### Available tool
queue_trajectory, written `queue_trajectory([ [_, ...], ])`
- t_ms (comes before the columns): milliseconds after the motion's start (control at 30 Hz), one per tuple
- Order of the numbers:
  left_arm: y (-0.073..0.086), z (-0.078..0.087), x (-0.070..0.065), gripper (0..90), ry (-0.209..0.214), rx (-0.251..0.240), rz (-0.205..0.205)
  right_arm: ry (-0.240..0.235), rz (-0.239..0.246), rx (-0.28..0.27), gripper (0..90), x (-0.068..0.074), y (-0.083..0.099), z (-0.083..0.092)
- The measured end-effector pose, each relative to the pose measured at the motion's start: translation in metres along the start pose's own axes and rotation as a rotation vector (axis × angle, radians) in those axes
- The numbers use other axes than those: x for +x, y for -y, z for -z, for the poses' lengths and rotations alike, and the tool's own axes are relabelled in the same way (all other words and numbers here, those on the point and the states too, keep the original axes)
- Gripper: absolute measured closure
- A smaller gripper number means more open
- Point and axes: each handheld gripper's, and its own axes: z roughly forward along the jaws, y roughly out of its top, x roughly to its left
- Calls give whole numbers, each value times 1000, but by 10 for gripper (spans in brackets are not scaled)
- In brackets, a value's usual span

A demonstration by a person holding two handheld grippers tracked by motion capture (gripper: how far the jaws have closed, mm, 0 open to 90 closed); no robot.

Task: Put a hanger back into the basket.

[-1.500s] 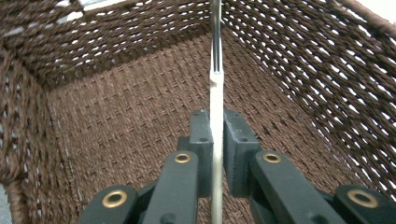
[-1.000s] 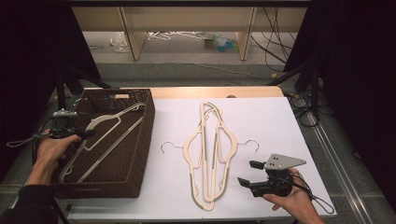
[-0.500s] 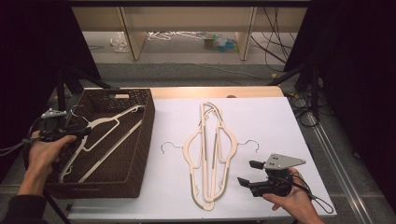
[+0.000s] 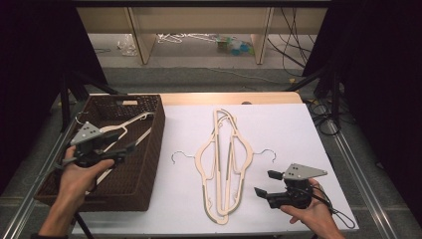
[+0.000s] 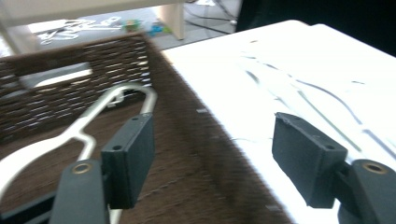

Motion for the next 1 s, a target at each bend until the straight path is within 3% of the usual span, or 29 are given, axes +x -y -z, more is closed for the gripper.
queue_trajectory([
  [133,-1,-1,-16,289,22,-8,-27,4,-6,-24,246,-1,1,0],
  [233,-2,-4,-40,276,78,-28,-70,19,-24,-25,223,-3,2,3],
  [267,-2,-4,-40,271,78,-28,-70,19,-24,-25,223,-3,2,3],
  [300,-1,-8,-53,262,118,-39,-90,25,-30,-26,214,-5,4,3],
  [367,2,-12,-67,245,155,-45,-99,26,-32,-26,210,-5,5,3],
  [467,8,-18,-83,214,184,-50,-115,33,-39,-27,204,-4,5,3],
  [567,16,-23,-98,201,201,-43,-166,28,-30,-23,204,-3,5,2],
  [667,23,-27,-106,178,218,-40,-180,36,-31,-29,204,-2,4,2],
  [733,33,-31,-115,178,243,-44,-150,32,-31,-36,204,-1,4,1],
  [800,40,-34,-119,180,251,-43,-168,37,-30,-29,205,0,4,2],
  [1000,58,-38,-119,176,252,-46,-161,32,-37,-29,205,0,3,1],
])
